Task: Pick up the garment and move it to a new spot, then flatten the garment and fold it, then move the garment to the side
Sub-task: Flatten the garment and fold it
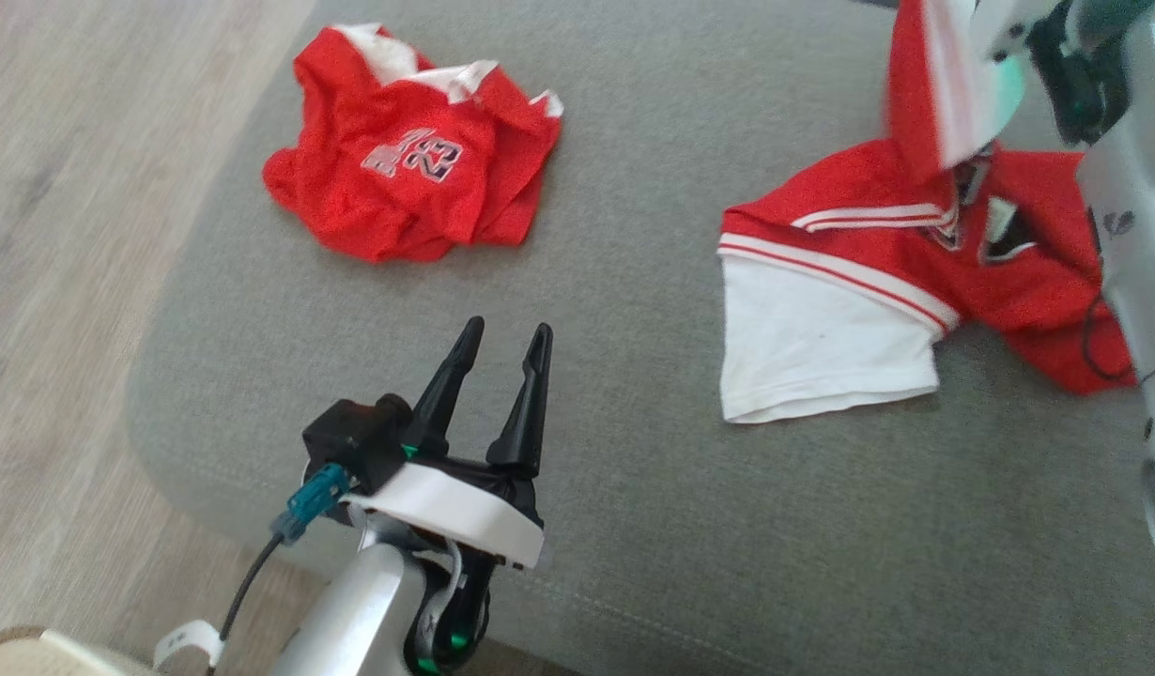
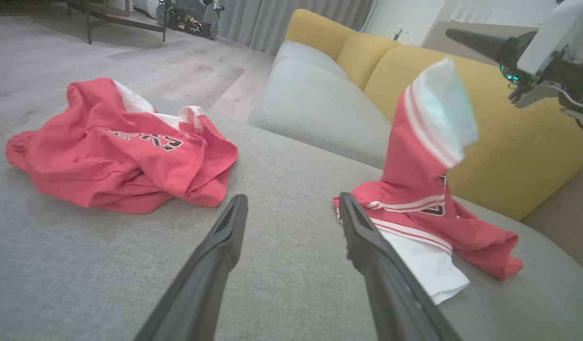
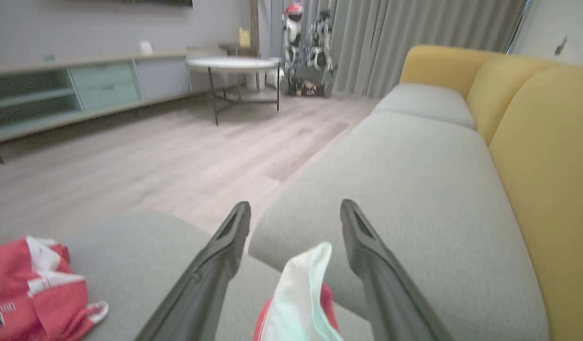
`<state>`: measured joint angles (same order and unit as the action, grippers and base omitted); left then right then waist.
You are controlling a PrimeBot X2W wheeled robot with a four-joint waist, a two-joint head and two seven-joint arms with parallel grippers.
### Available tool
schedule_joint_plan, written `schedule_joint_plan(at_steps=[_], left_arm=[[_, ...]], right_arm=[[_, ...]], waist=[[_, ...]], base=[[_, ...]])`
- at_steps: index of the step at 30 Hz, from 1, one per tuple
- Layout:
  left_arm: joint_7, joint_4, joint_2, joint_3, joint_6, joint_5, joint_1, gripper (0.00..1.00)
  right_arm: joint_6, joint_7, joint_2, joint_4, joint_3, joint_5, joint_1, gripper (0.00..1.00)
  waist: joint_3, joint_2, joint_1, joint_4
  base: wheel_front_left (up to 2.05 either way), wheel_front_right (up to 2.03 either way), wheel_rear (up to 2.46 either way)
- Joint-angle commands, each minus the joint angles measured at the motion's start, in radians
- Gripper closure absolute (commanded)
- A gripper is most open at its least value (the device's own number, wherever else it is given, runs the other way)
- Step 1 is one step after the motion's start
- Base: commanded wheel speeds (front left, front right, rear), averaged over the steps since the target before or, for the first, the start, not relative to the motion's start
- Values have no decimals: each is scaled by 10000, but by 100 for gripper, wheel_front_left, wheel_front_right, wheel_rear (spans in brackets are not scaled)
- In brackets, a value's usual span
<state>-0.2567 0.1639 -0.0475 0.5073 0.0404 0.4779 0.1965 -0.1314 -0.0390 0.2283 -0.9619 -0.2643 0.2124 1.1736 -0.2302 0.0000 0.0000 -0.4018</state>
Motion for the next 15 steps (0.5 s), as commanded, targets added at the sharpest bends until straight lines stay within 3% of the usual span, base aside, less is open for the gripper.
schedule_joint_plan(at_steps=[1, 8, 15], left_arm=[[-51, -387, -28, -281, 92, 93, 490, 0], [-51, -376, -28, -511, 165, 20, 524, 0], [-51, -330, -28, -967, 80, -197, 575, 0]], right_arm=[[7, -86, -75, -174, -361, -240, 428, 0], [7, 542, -179, -1387, -650, -76, 616, 0], [7, 1968, -329, -1617, -749, 777, 23, 0]], waist=[[-291, 0, 0, -277], [-213, 0, 0, 129], [311, 0, 0, 1274]], base=[[0, 0, 0], [0, 0, 0], [0, 0, 0]])
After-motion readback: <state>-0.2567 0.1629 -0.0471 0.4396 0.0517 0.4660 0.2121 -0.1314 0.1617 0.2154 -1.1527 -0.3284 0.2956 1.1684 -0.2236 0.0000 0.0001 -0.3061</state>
